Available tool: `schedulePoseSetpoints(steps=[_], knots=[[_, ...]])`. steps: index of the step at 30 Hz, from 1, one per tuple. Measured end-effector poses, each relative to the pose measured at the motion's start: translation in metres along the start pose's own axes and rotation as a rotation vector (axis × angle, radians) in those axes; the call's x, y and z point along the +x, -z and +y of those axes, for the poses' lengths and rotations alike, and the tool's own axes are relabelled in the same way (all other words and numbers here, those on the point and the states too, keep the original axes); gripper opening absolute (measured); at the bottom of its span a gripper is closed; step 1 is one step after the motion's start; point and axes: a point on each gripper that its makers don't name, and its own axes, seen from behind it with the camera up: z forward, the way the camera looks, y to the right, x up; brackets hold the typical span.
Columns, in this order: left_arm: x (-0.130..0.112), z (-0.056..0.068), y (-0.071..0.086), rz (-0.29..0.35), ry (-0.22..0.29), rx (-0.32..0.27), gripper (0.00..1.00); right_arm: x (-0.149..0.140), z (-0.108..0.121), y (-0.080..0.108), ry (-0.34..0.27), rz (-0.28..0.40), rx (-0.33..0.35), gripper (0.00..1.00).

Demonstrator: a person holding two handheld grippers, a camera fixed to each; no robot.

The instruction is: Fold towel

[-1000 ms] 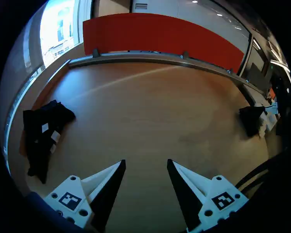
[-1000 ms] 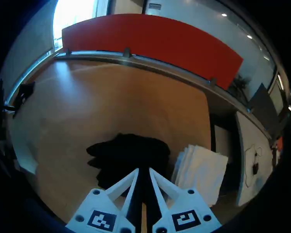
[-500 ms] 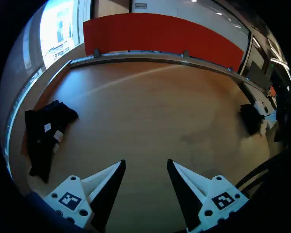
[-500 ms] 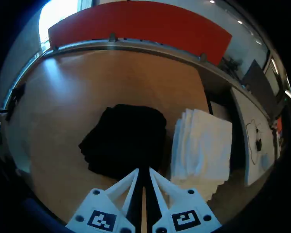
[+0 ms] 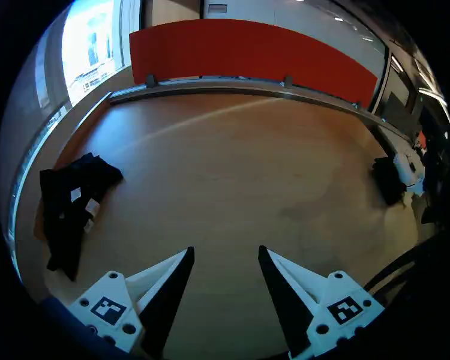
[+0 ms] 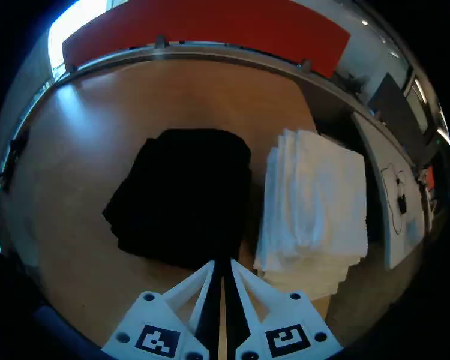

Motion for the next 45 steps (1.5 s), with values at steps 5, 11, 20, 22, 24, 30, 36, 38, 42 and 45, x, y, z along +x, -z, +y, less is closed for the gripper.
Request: schedulePoseSetpoints(steps=[5,11,20,22,24,30,36,38,42,45], knots=[[-0.002,0.0,0.001,-0.003,-0.003,0.001,0.78,-0.012,0.003,-0.009,-0.008,-0.031,-0.014,0.03],[-0.004,0.0,0.001,-0.006,-0.003,0.005,0.78,-0.018,0.003,-0.018,-0.024,-0.05,-0.023,0.03],[-0.003,-0.001,0.002,-0.006,0.0,0.007,0.78,-0.018,0.003,-0.02,-0.031,-0.043,-0.029,0.03],[-0.003,-0.001,0.002,-0.006,0.001,0.005,0.78,-0.017,0.004,-0.018,-0.036,-0.032,-0.03,0.04],[-0.002,-0.001,0.002,-0.006,0.003,0.003,0.78,-0.015,0.004,-0.015,-0.041,-0.018,-0.031,0.08],[0.001,-0.001,0.001,0.001,0.007,-0.001,0.78,-0.012,0.002,-0.004,-0.051,0.025,-0.021,0.31],[0.004,0.001,-0.001,0.005,-0.002,-0.007,0.78,-0.01,0.005,0.007,-0.031,0.051,-0.045,0.5],[0.005,0.003,-0.001,0.009,-0.003,-0.011,0.78,-0.008,0.006,0.009,-0.025,0.058,-0.056,0.5],[0.008,0.004,-0.001,0.016,-0.004,-0.016,0.78,-0.001,0.003,0.015,-0.021,0.089,-0.064,0.63],[0.01,0.003,-0.002,0.02,-0.004,-0.017,0.78,0.005,-0.001,0.019,-0.023,0.115,-0.065,0.76]])
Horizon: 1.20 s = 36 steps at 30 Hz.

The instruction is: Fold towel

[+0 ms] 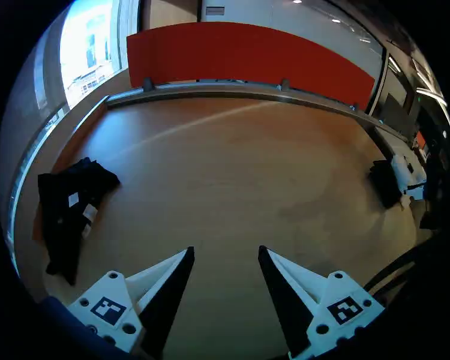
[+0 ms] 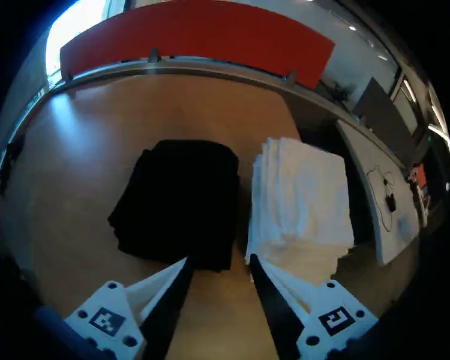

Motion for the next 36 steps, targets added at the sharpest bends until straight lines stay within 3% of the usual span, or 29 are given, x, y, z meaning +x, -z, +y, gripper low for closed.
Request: schedulePoseSetpoints(steps=[5,7,13,24,30,36], knots=[[0.003,-0.003,-0.001,0.009,0.002,-0.002,0.78,0.006,-0.01,0.004,-0.009,0.019,0.013,0.97],[0.005,-0.004,-0.001,0.014,0.004,-0.003,0.78,0.01,-0.012,0.006,-0.008,0.035,0.009,1.0],[0.014,-0.008,-0.002,0.035,0.008,-0.009,0.78,0.033,-0.021,0.018,-0.025,0.131,-0.007,1.0],[0.041,-0.008,-0.005,0.106,-0.008,-0.015,0.78,0.108,-0.04,0.059,-0.13,0.446,-0.043,1.0],[0.065,-0.008,-0.004,0.185,-0.021,-0.014,0.78,0.145,-0.056,0.084,-0.184,0.601,-0.042,1.0],[0.097,-0.011,0.002,0.293,-0.024,0.0,0.78,0.176,-0.075,0.104,-0.217,0.708,-0.047,1.0]])
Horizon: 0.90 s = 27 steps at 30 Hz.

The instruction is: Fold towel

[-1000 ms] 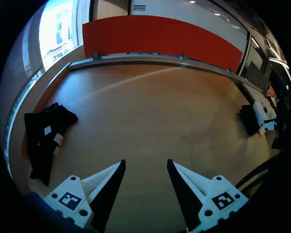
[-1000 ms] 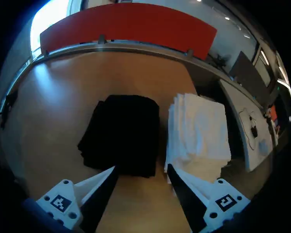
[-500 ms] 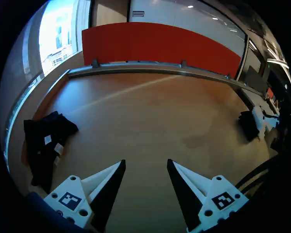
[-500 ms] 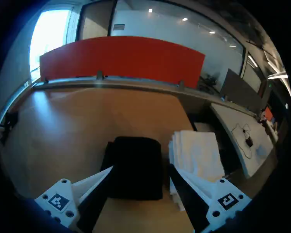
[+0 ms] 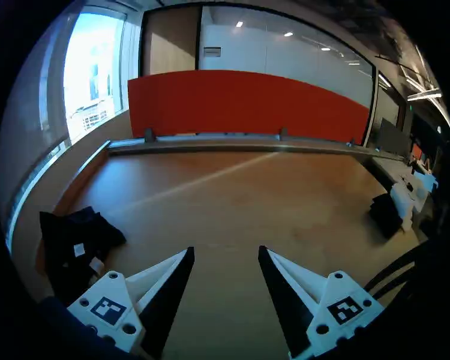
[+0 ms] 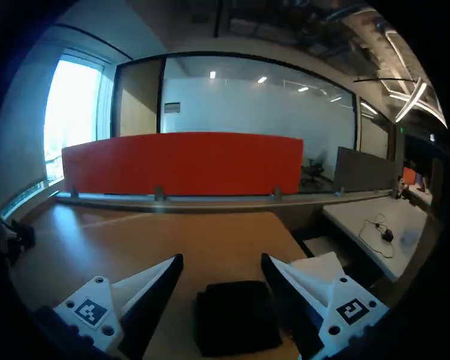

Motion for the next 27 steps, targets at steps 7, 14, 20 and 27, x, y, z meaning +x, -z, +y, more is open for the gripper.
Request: schedulePoseSetpoints(steps=[7,14,20,27], knots=[[0.04,-0.006,0.0,0.135,0.004,0.014,0.78,0.032,-0.042,0.001,-0.01,0.086,0.025,1.0],[0.072,-0.013,0.005,0.257,0.004,0.05,0.78,0.061,-0.088,0.004,0.009,0.15,0.051,1.0],[0.093,-0.017,0.01,0.326,0.007,0.066,0.78,0.072,-0.124,0.005,0.024,0.17,0.065,1.0],[0.111,-0.024,0.014,0.379,-0.003,0.088,0.78,0.08,-0.155,0.007,0.042,0.182,0.075,1.0]])
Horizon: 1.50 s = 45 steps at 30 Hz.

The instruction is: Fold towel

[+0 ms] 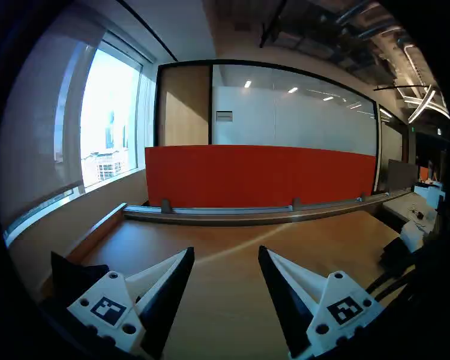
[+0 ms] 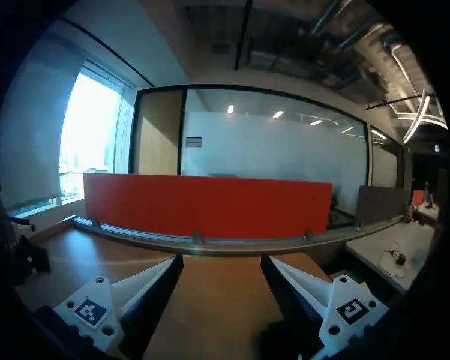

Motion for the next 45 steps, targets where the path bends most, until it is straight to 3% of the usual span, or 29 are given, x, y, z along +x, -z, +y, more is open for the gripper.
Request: schedulePoseSetpoints(steps=[6,13,30,45], knots=[[0.011,-0.009,-0.002,0.045,-0.004,0.02,0.78,0.005,-0.014,0.0,0.017,0.006,0.005,1.0],[0.006,-0.022,-0.004,0.072,-0.003,0.04,0.78,0.007,-0.024,-0.001,0.014,0.02,0.004,1.0],[-0.051,-0.038,-0.014,0.124,-0.044,0.054,0.78,-0.023,-0.042,-0.003,-0.02,0.006,0.032,1.0],[-0.102,-0.05,-0.018,0.183,-0.042,0.072,0.78,-0.054,-0.059,-0.019,0.018,-0.004,0.051,1.0]])
